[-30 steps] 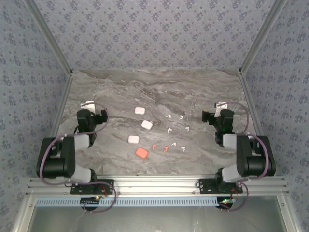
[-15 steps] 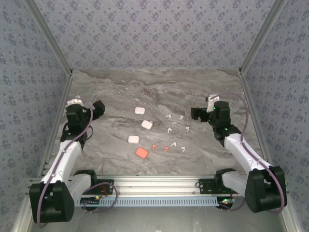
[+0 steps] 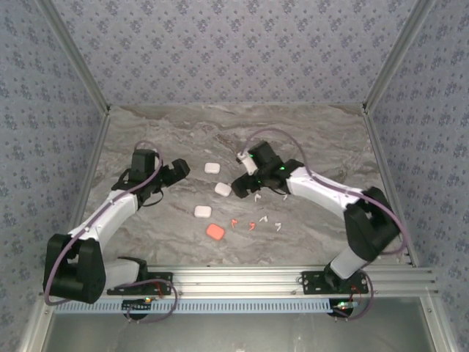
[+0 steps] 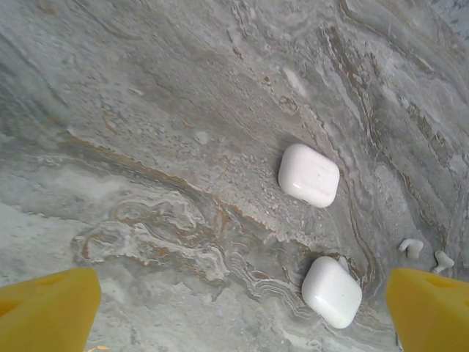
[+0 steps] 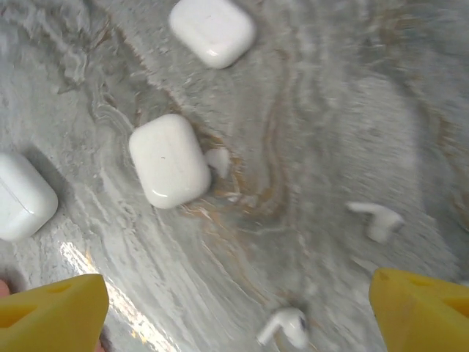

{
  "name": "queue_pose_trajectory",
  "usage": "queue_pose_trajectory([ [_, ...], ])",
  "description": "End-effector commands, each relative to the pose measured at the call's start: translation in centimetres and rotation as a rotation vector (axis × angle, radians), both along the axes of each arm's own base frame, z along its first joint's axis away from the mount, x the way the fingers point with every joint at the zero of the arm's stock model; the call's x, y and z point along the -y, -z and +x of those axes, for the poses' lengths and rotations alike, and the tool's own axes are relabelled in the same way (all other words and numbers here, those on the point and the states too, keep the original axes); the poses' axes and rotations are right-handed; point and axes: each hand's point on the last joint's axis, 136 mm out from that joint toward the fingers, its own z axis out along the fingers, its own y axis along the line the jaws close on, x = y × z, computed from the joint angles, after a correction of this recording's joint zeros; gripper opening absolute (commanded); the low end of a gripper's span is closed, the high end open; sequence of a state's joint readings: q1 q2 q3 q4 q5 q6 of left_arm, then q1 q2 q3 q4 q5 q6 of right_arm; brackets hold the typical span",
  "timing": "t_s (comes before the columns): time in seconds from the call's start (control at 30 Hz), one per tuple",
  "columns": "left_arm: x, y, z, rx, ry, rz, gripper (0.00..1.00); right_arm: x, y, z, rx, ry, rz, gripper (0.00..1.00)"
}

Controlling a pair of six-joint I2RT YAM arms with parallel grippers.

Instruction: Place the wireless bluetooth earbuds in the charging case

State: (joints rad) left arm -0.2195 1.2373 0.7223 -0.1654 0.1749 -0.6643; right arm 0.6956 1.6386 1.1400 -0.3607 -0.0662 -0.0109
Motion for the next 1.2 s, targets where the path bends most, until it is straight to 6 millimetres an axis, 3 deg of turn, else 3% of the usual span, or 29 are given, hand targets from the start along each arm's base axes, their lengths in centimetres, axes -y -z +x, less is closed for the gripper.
queue_pose_trajectory([
  [0.0, 0.5, -0.2, 0.3, -0.015, -0.005, -0.007, 0.99, -1.6, 1.6, -0.7, -0.061, -0.101, -0.085, 0.93],
  [0.5, -0.3, 0.3, -0.4, -0.023, -0.042, 0.023, 0.99, -5.9, 7.6, 0.7, -0.123, -0.221, -0.226, 0.87],
  [0.8, -0.8, 0.2, -0.8, -0.027, -0.047, 0.057, 0.99, -6.7, 9.7, 0.4, -0.146, -0.248, -0.284, 0.68],
  [0.97, -0.9, 0.1, -0.9, -0.026, -0.04, 0.068, 0.99, -6.0, 9.3, 0.5, -0.12, -0.238, -0.301, 0.55],
  [1.17, 0.1, -1.7, -0.9, 0.016, 0.019, 0.034, 0.99, -4.6, 5.2, 0.9, -0.01, -0.223, -0.233, 0.46],
])
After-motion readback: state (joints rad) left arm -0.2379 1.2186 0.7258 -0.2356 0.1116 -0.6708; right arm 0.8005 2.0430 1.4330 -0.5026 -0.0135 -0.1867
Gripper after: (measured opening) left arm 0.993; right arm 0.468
